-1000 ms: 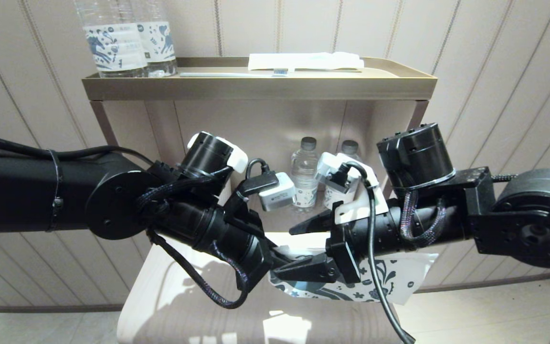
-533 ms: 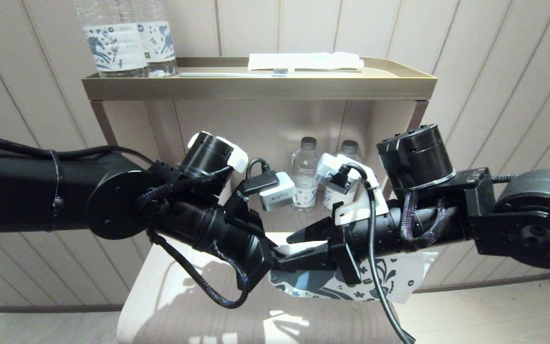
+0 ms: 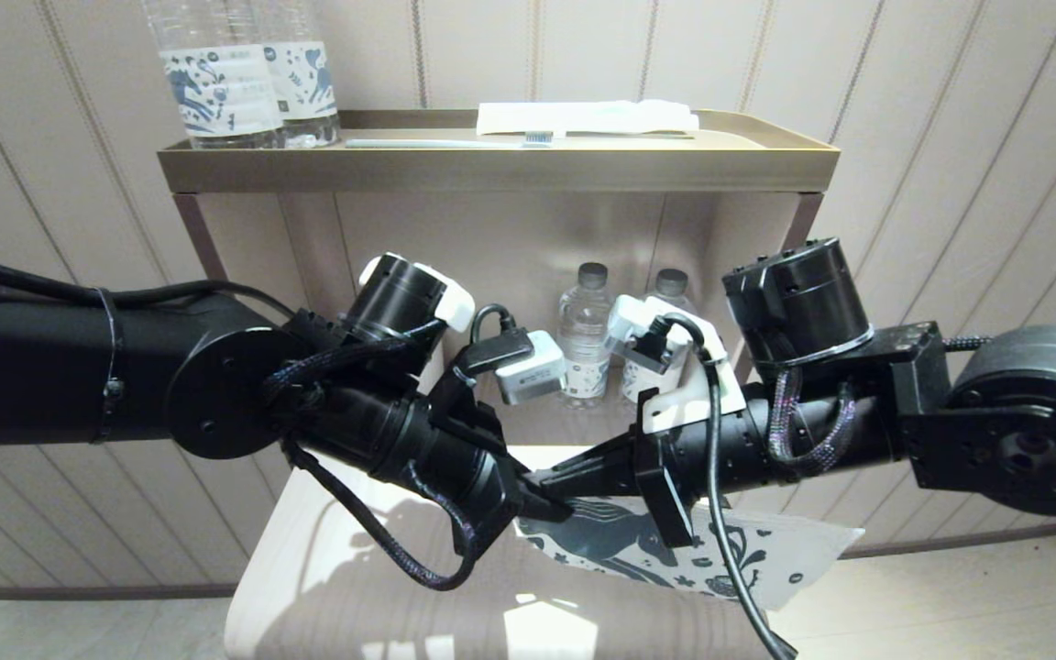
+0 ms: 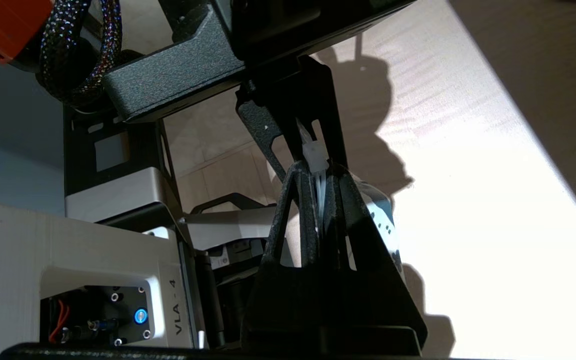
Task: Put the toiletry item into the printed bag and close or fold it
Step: Close the strorage bag and place it on the desk
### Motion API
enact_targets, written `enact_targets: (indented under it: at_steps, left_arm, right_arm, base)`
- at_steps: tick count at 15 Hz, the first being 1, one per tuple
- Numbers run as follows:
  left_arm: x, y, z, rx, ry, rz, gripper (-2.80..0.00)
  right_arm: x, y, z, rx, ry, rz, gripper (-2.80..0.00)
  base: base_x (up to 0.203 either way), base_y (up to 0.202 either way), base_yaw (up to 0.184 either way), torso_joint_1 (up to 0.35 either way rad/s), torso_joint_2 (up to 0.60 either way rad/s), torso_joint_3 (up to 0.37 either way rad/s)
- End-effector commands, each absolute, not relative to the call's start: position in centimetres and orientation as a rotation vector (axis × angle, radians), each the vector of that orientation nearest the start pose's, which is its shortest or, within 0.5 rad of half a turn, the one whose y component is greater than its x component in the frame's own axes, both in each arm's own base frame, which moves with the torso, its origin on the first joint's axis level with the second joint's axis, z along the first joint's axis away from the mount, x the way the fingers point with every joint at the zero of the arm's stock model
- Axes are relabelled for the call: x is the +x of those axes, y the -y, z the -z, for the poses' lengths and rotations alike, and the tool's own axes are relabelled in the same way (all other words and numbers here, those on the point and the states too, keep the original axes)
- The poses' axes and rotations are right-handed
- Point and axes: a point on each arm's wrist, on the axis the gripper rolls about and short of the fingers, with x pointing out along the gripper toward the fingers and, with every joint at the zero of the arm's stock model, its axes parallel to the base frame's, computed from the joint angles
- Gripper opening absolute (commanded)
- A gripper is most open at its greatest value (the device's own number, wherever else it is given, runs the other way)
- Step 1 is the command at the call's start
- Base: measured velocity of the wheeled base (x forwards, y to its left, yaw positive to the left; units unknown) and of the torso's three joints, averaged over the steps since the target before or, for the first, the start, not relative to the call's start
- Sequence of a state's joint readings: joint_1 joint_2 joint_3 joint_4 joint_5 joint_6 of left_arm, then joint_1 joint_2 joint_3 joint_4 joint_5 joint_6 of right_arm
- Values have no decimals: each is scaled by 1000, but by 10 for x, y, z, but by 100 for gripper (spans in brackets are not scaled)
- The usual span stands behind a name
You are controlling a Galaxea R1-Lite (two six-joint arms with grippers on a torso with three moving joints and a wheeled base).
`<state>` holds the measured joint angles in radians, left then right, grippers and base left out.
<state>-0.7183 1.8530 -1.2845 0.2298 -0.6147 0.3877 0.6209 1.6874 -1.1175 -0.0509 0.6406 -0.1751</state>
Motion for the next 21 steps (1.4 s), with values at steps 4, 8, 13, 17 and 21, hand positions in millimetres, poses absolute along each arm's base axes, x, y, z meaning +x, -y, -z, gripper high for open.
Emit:
enact_targets:
  at_steps: [4, 8, 13, 17, 21]
  left_arm:
    - [246, 233, -186, 355, -608, 1414, -280]
    - [243, 230, -190, 355, -596, 1412, -280]
    - [240, 225, -198, 351, -575, 1403, -280]
    - [242, 226, -195, 351, -584, 1405, -280]
    - [243, 227, -191, 351, -596, 1406, -280]
  right_arm:
    - [241, -184, -222, -141, -430, -1266, -280]
    - [233, -162, -241, -134, -365, -1217, -280]
    - [235, -136, -241, -124, -364, -1136, -280]
    - [237, -139, -241, -122, -365, -1143, -280]
    - [238, -147, -245, -100, -365, -1164, -6]
  base:
    - [0, 0, 0, 0, 0, 0]
    - [0, 0, 0, 0, 0, 0]
    - [0, 0, 0, 0, 0, 0]
    - [0, 0, 0, 0, 0, 0]
    - [0, 0, 0, 0, 0, 0]
